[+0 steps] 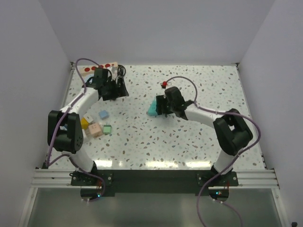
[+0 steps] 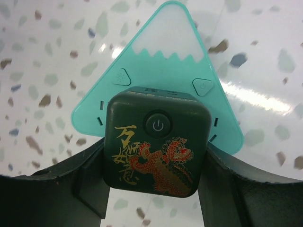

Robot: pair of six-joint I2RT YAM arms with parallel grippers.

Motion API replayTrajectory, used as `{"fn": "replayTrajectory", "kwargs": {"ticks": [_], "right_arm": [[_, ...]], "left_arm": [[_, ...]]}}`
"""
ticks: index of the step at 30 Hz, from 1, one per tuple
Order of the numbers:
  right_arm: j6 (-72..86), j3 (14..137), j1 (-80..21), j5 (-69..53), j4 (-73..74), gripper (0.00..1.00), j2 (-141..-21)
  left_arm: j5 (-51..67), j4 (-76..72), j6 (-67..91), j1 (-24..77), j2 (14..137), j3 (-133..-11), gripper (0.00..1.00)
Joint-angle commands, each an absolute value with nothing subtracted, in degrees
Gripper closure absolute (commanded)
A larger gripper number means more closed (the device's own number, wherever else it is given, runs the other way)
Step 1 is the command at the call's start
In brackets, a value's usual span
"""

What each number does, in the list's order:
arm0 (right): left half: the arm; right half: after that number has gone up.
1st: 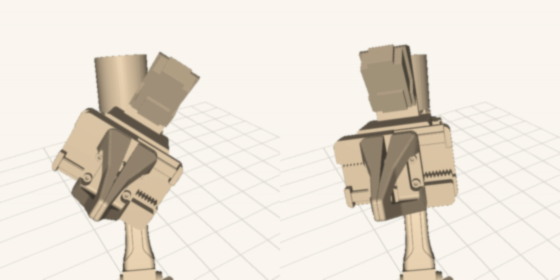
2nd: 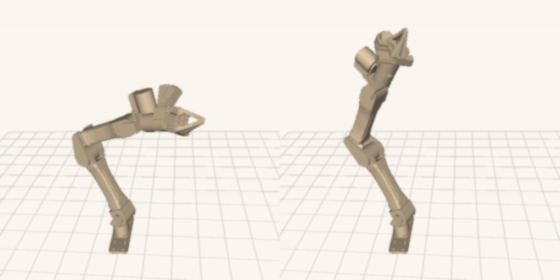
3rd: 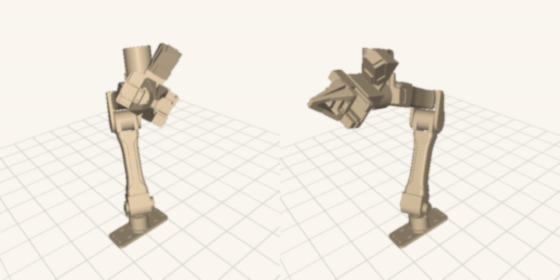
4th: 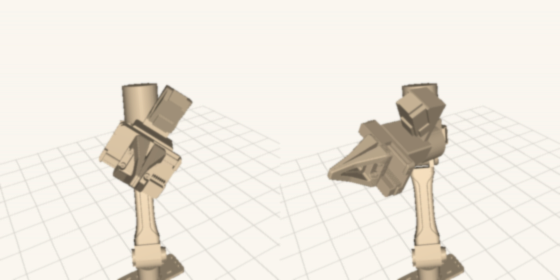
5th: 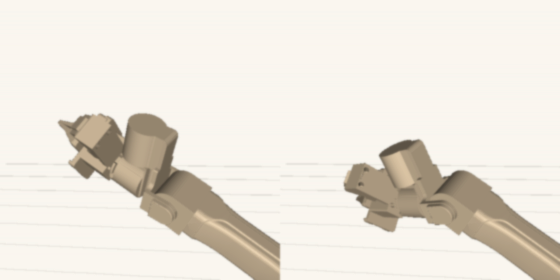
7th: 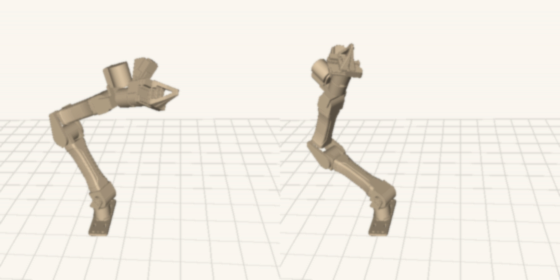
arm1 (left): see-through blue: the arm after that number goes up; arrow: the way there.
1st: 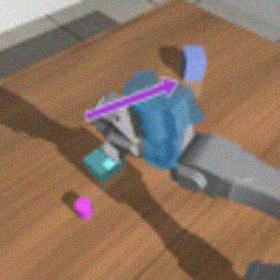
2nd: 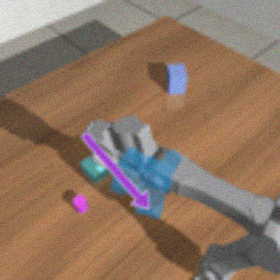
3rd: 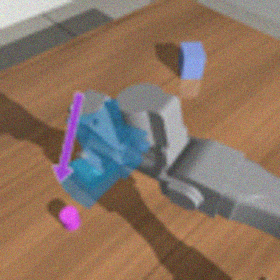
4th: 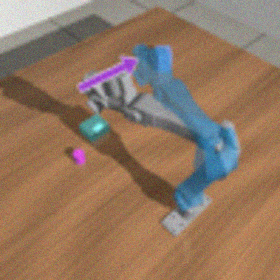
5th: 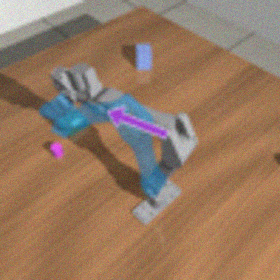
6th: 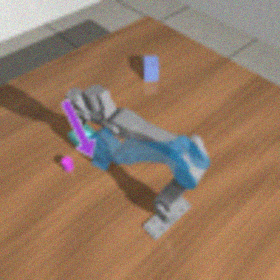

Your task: Pull the plug off the socket

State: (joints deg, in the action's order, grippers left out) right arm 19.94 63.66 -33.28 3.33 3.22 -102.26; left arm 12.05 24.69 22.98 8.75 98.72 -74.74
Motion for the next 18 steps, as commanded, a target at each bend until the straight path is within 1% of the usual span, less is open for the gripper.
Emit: {"fn": "replayTrajectory", "kwargs": {"ticks": [1, 3, 4, 7, 8, 9, 14, 17, 18], "right_arm": [[23.37, 56.45, -39.08, 3.34, 5.71, 0.9, -96.09], [24.08, 54.5, -42.08, 4.04, 6.5, 0.73, -93.88], [24.43, 53.01, -44.71, 4.04, 7.2, 0.68, -93.08], [25.83, 51.34, -48.32, 3.6, 8.87, 0.38, -90.36], [26.19, 51.15, -48.86, 3.78, 9.14, 0.05, -88.96], [27.24, 50.89, -49.39, 3.78, 9.4, 0.01, -88.08], [29.62, 49.83, -49.48, 4.83, 10.19, 0.01, -82.28], [30.06, 49.92, -49.48, 5.71, 11.34, 0.01, -77.53], [30.49, 49.66, -49.48, 6.23, 11.6, 0.01, -74.04]], "left_arm": [[12.22, 22.33, 24.17, 8.88, 92.74, -71.11, 0.0], [12.74, 21.27, 24.69, 8.96, 91.5, -68.13, 0.0], [12.74, 21.01, 25.31, 9.14, 90.19, -67.16, 0.0], [13.1, 19.78, 26.36, 10.19, 88.16, -64.08, 0.0], [13.27, 19.78, 26.72, 10.54, 87.89, -63.29, 0.0], [13.36, 19.69, 27.15, 11.24, 87.63, -62.93, 0.0], [13.1, 20.13, 28.65, 13.27, 85.26, -61.96, 0.0], [13.62, 21.61, 29.97, 14.15, 83.59, -62.66, 0.0], [13.54, 22.32, 30.32, 15.11, 83.15, -63.19, 0.0]]}}
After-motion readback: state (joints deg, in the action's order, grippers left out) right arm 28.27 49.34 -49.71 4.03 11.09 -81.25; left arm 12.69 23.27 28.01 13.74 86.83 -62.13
